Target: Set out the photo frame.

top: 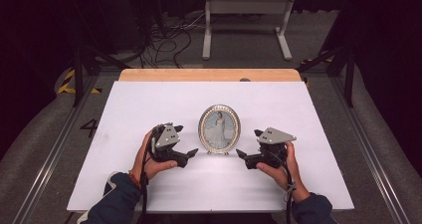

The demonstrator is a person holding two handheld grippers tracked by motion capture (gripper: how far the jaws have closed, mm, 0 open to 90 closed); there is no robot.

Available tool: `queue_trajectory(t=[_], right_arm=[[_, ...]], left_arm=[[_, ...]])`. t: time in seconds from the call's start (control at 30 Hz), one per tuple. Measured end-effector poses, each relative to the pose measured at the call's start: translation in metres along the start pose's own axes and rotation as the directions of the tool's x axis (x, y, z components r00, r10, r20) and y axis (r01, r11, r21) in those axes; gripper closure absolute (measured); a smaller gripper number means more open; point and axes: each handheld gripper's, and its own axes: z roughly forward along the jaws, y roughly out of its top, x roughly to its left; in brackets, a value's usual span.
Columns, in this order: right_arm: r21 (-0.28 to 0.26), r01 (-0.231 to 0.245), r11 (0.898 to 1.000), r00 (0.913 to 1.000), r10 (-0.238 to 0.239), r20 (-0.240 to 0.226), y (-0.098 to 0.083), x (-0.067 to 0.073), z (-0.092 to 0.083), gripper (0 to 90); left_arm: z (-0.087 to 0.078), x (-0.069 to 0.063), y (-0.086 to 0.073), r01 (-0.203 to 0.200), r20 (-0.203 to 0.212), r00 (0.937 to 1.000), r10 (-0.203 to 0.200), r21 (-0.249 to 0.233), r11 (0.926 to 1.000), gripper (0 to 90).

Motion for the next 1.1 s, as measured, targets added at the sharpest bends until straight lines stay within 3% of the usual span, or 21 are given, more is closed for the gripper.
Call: queue_trajectory(t=[0.2, 0.3, 0.7, 0.93, 1.1], right_arm=[[0.021, 0.042, 0.999, 0.9990, -0.042, 0.015, -0.002, 0.003, -0.002, 9.9], [0.027, 0.017, 0.999, 0.9998, -0.017, 0.003, -0.005, -0.001, -0.006, 10.0], [0.042, 0.055, 0.998, 0.9969, -0.058, 0.054, -0.015, -0.009, -0.021, 9.8], [0.023, 0.046, 0.999, 0.9977, -0.047, 0.050, -0.019, -0.011, -0.027, 9.5], [0.016, 0.039, 0.999, 0.9964, -0.040, 0.075, -0.023, -0.015, -0.034, 9.8]], left_arm=[[-0.005, -0.001, -0.003, -0.021, -0.020, 0.9996, 0.021, 0.003, 0.9998, 9.2], [-0.009, -0.001, -0.006, -0.024, -0.018, 0.9996, 0.024, -0.007, 0.9997, 9.0], [-0.030, 0.002, -0.016, -0.035, -0.048, 0.9983, 0.034, -0.030, 0.9989, 9.0], [-0.040, 0.005, -0.026, -0.028, -0.060, 0.9978, 0.027, -0.027, 0.9992, 9.3], [-0.045, 0.006, -0.032, -0.022, -0.057, 0.9981, 0.021, -0.026, 0.9994, 8.6]])
